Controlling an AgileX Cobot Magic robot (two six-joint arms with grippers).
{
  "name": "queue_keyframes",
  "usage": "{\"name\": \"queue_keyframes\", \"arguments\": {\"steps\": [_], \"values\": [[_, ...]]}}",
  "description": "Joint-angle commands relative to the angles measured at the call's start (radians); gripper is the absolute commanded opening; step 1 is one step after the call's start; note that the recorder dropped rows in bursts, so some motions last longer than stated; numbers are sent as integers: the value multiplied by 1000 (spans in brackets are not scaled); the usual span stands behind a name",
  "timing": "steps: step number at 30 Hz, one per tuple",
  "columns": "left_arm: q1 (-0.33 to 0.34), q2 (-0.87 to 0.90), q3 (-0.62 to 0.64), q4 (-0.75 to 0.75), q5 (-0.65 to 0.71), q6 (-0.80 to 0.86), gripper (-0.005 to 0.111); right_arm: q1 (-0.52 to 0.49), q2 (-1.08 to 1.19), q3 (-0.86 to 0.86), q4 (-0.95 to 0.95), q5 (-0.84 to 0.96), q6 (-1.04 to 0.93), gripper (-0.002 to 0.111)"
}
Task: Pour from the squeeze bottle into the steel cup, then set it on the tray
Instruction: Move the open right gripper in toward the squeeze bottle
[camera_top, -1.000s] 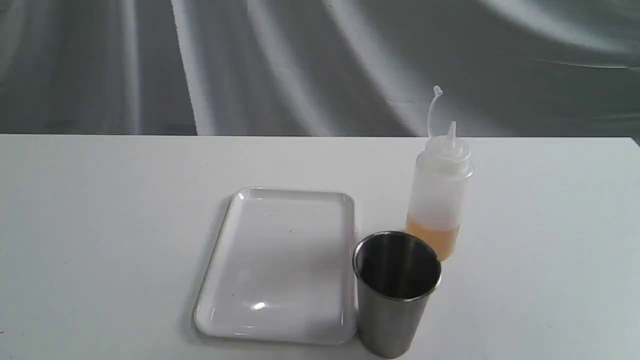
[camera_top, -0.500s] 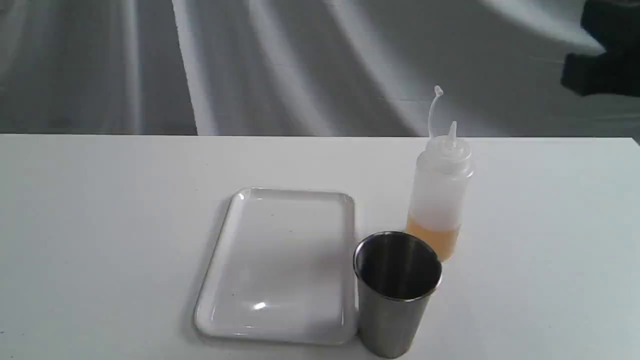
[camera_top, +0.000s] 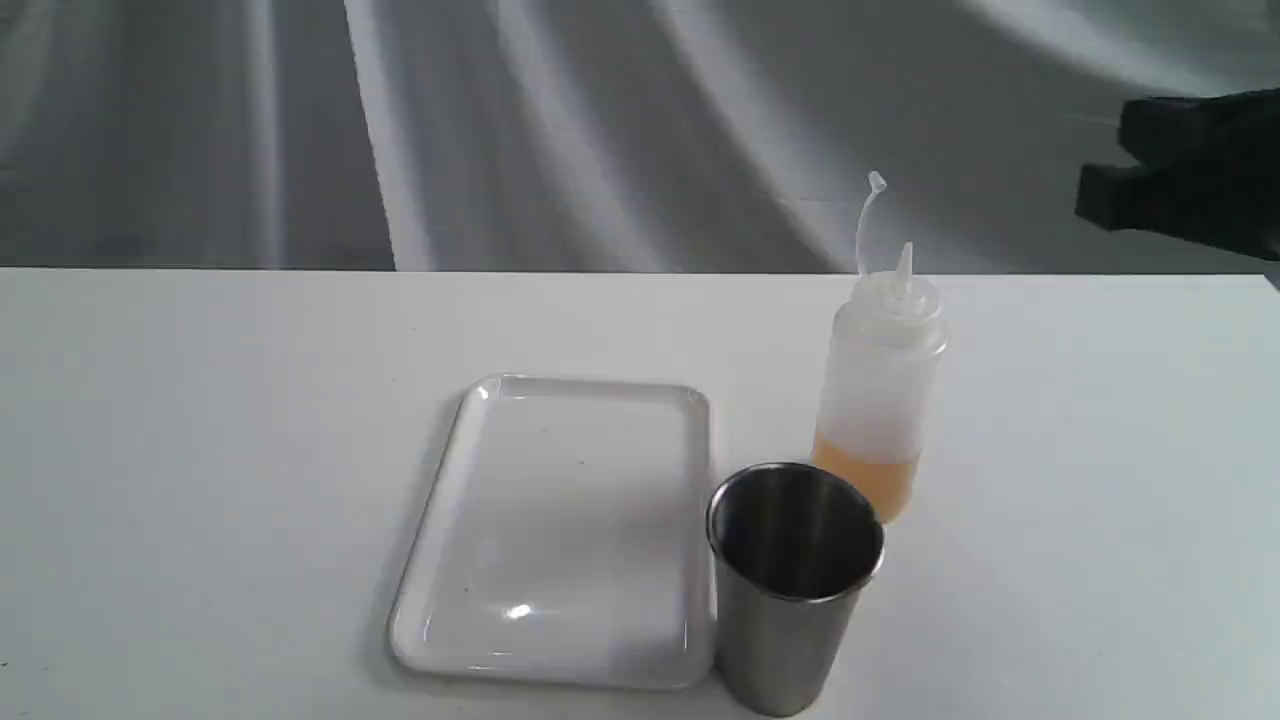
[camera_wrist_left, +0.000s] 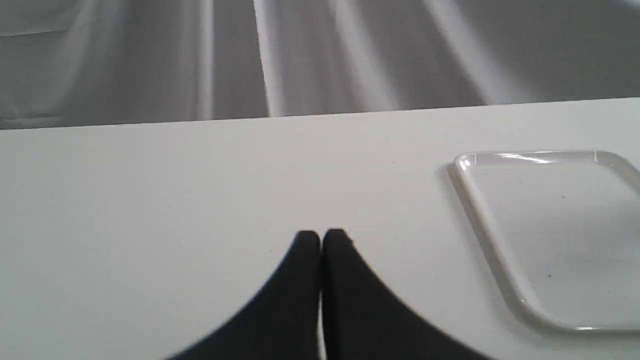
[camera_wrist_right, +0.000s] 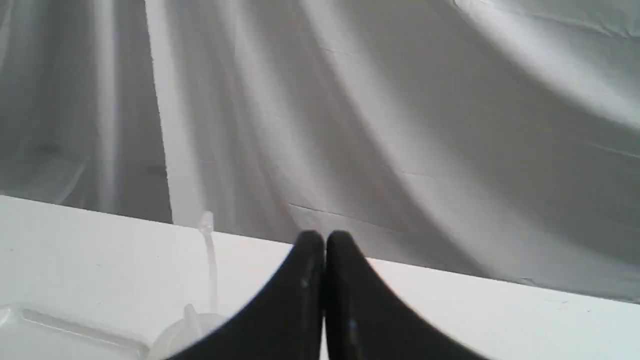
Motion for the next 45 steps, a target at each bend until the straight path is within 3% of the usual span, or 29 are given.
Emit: {"name": "queue_keyframes", "arguments": {"steps": [1, 5, 12, 20, 25, 31, 35, 42, 45], "values": [[2, -3, 4, -1, -8, -5, 0, -14, 2, -5, -120, -16, 36, 0], [2, -3, 4, -1, -8, -3, 0, -12, 2, -5, -251, -16, 39, 0], [2, -3, 4, -1, -8, -3, 0, -12, -2, -3, -274, -26, 54, 0], [2, -3, 4, -1, -8, -6, 0, -99, 1, -1, -785, -240, 440, 0], [2, -3, 4, -1, -8, -5, 0, -135, 59, -1, -932, -286, 592, 0], [2, -3, 4, -1, -8, -3, 0, -189, 147, 10, -932, -392, 628, 0], [2, -3, 4, -1, -8, -3, 0, -233, 159, 84, -917, -467, 473, 0], [2, -3, 4, -1, -8, -5, 0, -307, 215, 247, -672, -621, 218, 0], [2, -3, 4, -1, -8, -5, 0, -310, 277, 249, -636, -678, 185, 6]]}}
